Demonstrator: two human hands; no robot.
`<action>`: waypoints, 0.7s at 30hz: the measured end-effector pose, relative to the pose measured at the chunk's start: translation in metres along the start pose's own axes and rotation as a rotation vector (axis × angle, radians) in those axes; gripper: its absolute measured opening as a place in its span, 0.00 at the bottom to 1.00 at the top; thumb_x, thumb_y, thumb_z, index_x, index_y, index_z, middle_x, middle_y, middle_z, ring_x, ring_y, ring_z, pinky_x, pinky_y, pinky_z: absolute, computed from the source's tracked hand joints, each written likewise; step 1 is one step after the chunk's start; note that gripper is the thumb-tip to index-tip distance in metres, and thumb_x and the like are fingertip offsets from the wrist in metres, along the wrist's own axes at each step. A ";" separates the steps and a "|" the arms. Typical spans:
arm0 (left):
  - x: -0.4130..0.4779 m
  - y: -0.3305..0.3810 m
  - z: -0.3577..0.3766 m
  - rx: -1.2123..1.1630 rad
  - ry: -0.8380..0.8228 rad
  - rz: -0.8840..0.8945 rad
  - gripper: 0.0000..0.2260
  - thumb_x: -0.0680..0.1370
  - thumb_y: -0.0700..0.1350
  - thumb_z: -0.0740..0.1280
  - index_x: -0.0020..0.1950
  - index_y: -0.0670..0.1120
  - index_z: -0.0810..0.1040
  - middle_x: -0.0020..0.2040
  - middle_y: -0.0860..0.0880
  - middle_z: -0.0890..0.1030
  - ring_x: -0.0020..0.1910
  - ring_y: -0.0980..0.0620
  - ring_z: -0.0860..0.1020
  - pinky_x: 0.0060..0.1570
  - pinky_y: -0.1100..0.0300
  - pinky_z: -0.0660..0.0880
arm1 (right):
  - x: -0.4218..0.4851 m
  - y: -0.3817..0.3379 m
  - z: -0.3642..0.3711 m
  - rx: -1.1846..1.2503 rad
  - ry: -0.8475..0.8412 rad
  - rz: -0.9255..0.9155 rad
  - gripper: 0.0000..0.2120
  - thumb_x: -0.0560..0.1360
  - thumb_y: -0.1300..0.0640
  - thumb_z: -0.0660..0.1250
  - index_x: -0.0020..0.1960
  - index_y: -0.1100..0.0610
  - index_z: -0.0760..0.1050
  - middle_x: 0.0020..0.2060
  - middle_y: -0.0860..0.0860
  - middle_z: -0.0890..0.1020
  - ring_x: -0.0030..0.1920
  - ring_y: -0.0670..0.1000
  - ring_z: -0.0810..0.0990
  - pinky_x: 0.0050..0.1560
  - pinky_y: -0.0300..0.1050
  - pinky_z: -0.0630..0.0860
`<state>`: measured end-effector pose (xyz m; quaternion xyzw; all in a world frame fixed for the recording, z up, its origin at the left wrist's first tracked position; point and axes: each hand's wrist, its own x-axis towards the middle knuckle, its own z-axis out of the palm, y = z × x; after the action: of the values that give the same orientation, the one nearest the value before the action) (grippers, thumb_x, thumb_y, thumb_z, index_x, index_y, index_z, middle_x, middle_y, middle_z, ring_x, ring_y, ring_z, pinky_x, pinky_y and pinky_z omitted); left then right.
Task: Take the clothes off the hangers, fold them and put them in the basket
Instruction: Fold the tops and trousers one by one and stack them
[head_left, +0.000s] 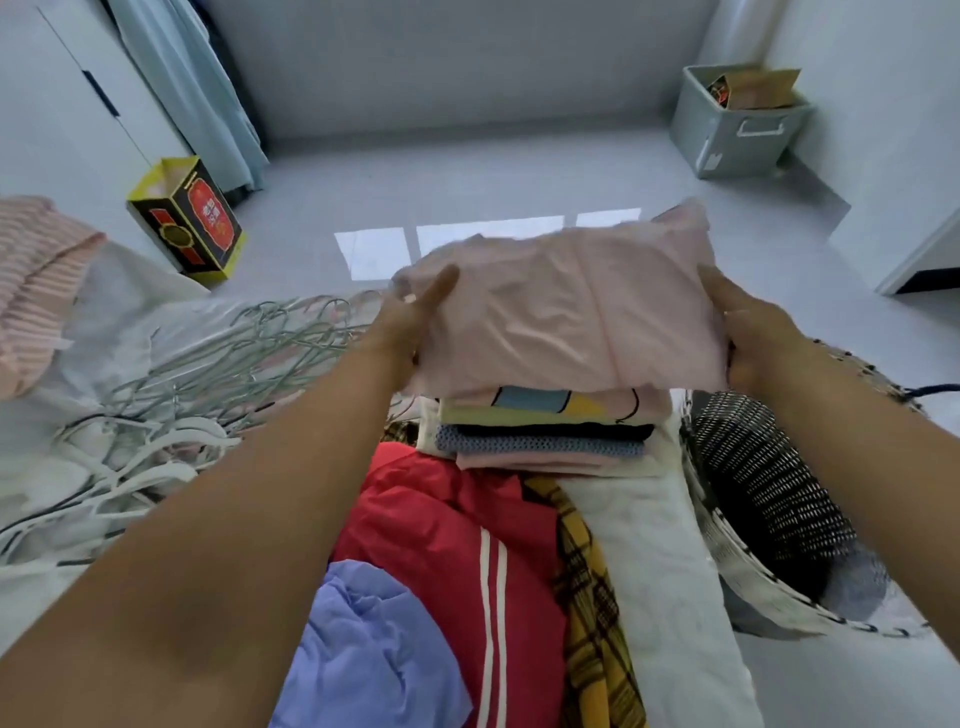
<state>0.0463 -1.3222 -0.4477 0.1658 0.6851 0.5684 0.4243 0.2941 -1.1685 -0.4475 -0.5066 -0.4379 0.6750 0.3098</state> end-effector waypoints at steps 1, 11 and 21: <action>0.006 -0.015 0.000 0.194 0.116 -0.017 0.44 0.63 0.64 0.74 0.72 0.45 0.63 0.68 0.45 0.71 0.65 0.43 0.71 0.59 0.51 0.72 | 0.010 0.010 0.003 -0.062 -0.017 0.025 0.17 0.75 0.43 0.65 0.53 0.56 0.76 0.49 0.49 0.81 0.49 0.52 0.79 0.50 0.50 0.77; 0.024 -0.086 0.052 1.051 0.002 0.163 0.26 0.79 0.63 0.50 0.75 0.62 0.47 0.78 0.55 0.40 0.76 0.47 0.39 0.71 0.36 0.42 | 0.048 0.078 0.004 -0.485 0.043 -0.178 0.35 0.63 0.46 0.70 0.67 0.59 0.70 0.60 0.55 0.78 0.59 0.57 0.76 0.62 0.55 0.72; 0.042 -0.082 0.022 0.952 -0.148 0.212 0.28 0.79 0.57 0.57 0.76 0.56 0.51 0.78 0.48 0.44 0.77 0.49 0.43 0.75 0.50 0.44 | 0.058 0.086 0.009 -0.535 0.117 -0.217 0.34 0.69 0.50 0.74 0.69 0.61 0.65 0.64 0.56 0.74 0.62 0.57 0.74 0.64 0.54 0.70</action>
<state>0.0593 -1.3028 -0.5394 0.4498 0.8162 0.2191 0.2888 0.2710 -1.1573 -0.5485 -0.5583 -0.6334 0.4683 0.2604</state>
